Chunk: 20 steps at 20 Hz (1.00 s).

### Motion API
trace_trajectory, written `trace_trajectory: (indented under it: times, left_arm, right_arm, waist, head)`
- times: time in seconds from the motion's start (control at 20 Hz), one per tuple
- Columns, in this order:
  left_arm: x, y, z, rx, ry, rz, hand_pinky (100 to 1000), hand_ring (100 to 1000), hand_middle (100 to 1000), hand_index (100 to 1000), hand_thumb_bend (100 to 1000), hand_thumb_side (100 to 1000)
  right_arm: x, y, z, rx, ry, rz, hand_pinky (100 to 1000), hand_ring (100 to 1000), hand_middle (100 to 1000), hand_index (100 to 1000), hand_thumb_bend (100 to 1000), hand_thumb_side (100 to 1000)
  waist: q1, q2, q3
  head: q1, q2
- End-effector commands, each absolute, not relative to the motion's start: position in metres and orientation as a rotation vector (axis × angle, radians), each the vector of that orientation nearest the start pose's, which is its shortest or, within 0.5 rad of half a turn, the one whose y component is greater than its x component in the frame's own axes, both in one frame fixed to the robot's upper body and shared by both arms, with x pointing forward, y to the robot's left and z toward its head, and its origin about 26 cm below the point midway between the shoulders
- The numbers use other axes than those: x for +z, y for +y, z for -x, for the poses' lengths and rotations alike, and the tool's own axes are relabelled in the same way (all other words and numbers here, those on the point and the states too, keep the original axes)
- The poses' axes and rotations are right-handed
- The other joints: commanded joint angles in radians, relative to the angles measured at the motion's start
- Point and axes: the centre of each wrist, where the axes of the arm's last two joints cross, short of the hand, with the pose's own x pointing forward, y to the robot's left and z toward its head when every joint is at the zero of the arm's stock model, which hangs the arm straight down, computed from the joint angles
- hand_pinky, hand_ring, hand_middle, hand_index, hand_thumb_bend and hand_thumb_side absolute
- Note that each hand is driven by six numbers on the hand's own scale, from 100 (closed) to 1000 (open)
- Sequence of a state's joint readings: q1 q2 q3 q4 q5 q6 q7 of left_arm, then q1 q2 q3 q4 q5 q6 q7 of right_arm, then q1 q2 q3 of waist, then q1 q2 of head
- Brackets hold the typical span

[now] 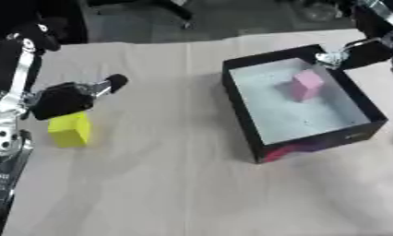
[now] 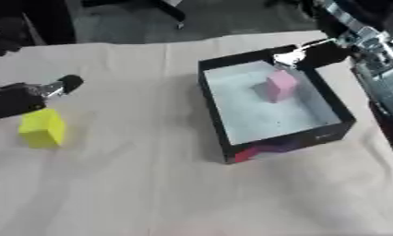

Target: Pick up the objects with one hand, pass them to the other hand, and then place them into the box on the other side of the table.

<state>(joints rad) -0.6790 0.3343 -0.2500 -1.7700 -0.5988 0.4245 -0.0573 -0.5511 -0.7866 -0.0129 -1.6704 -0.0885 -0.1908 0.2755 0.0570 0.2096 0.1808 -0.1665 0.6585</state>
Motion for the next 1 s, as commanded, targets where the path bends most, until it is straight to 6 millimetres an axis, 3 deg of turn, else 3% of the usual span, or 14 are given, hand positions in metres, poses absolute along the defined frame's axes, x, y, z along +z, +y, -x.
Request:
trace_trajectory:
  times: [0.05, 0.4, 0.45, 0.75, 0.8, 1.0]
  left_arm:
    - [0.264, 0.193, -0.36, -0.827, -1.938, -0.794, 842, 769, 749, 879, 812, 443]
    - [0.266, 0.213, -0.383, -0.968, -1.849, -0.707, 863, 791, 762, 885, 833, 398]
    - [0.268, 0.214, -0.385, -0.991, -1.844, -0.693, 863, 797, 766, 889, 847, 301]
    - [0.283, 0.231, -0.4, -1.215, -1.762, -0.659, 874, 820, 772, 862, 873, 202]
    - [0.285, 0.236, -0.403, -1.242, -1.748, -0.65, 877, 828, 776, 854, 840, 228]
    - [0.293, 0.25, -0.414, -1.348, -1.679, -0.62, 878, 847, 790, 857, 868, 210]
  right_arm:
    - [0.3, -0.351, -0.339, 0.974, -2.212, 0.379, 1000, 1000, 727, 1000, 519, 159]
    - [0.306, -0.354, -0.331, 0.937, -2.196, 0.286, 1000, 1000, 725, 1000, 520, 162]
    - [0.307, -0.356, -0.33, 0.938, -2.196, 0.278, 996, 1000, 723, 1000, 521, 164]
    - [0.311, -0.366, -0.322, 0.906, -2.197, 0.21, 994, 1000, 720, 1000, 521, 166]
    - [0.311, -0.367, -0.321, 0.901, -2.197, 0.196, 994, 1000, 720, 1000, 521, 167]
    - [0.313, -0.372, -0.319, 0.881, -2.189, 0.134, 993, 1000, 715, 1000, 521, 168]
  waist:
    - [0.011, -0.033, 0.003]
    - [0.008, -0.03, 0.0]
    - [0.008, -0.029, -0.003]
    - [0.004, -0.029, -0.007]
    - [0.004, -0.029, -0.009]
    - [0.004, -0.028, -0.012]
  head:
    - [0.02, 0.001]
    - [0.037, 0.0]
    - [0.039, 0.006]
    - [0.052, 0.008]
    - [0.053, 0.006]
    - [0.057, 0.005]
